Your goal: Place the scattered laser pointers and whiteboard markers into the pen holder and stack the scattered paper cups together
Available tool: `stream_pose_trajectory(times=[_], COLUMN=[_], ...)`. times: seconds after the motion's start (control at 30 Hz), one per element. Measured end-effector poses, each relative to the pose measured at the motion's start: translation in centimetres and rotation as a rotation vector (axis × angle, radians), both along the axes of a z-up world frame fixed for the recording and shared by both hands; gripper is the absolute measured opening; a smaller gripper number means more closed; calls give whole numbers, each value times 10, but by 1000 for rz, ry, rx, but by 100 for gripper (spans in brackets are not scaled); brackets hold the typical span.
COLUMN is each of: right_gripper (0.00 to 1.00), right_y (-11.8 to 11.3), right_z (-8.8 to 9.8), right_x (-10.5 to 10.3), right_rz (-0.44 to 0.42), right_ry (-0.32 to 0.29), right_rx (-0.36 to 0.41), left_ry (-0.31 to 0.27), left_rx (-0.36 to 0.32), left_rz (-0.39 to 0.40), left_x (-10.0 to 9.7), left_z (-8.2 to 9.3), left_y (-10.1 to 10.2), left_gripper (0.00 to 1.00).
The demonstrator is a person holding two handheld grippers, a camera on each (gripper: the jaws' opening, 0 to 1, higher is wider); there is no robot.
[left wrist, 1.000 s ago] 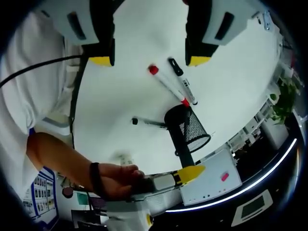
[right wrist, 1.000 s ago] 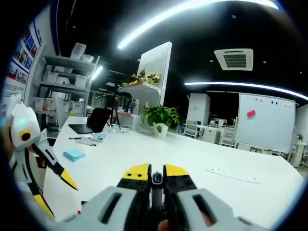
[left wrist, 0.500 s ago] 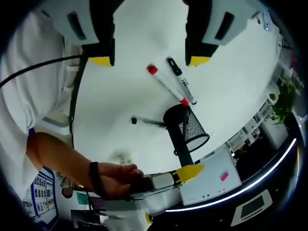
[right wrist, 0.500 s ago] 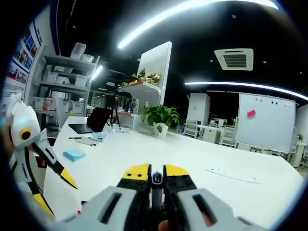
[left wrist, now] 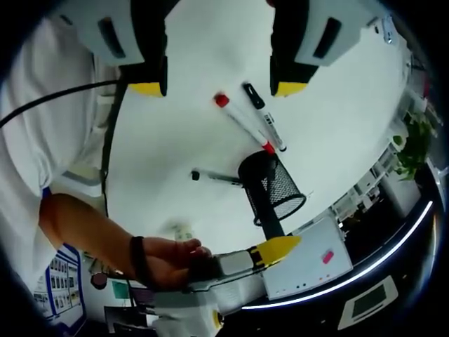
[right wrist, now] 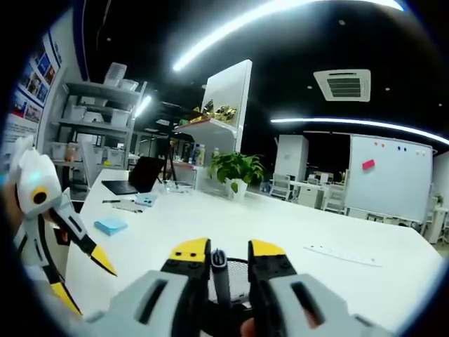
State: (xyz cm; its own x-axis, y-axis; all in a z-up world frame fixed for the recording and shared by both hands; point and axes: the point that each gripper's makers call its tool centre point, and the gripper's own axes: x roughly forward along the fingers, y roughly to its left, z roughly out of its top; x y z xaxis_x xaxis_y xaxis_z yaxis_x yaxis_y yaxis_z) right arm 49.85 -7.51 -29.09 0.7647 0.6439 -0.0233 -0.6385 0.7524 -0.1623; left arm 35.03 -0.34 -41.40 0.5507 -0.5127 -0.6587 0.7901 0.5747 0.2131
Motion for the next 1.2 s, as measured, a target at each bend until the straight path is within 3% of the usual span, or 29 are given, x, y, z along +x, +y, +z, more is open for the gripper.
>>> stream_pose_trajectory(times=[1.2], right_gripper=[28], right_y=[-1], right_z=[6], right_x=[-11], right_rz=[46], right_ry=[-4], right_rx=[-7], left_ry=[-2], left_rx=[3], left_rz=[8], left_x=[1], left_z=[1], left_y=[2], left_gripper=[60])
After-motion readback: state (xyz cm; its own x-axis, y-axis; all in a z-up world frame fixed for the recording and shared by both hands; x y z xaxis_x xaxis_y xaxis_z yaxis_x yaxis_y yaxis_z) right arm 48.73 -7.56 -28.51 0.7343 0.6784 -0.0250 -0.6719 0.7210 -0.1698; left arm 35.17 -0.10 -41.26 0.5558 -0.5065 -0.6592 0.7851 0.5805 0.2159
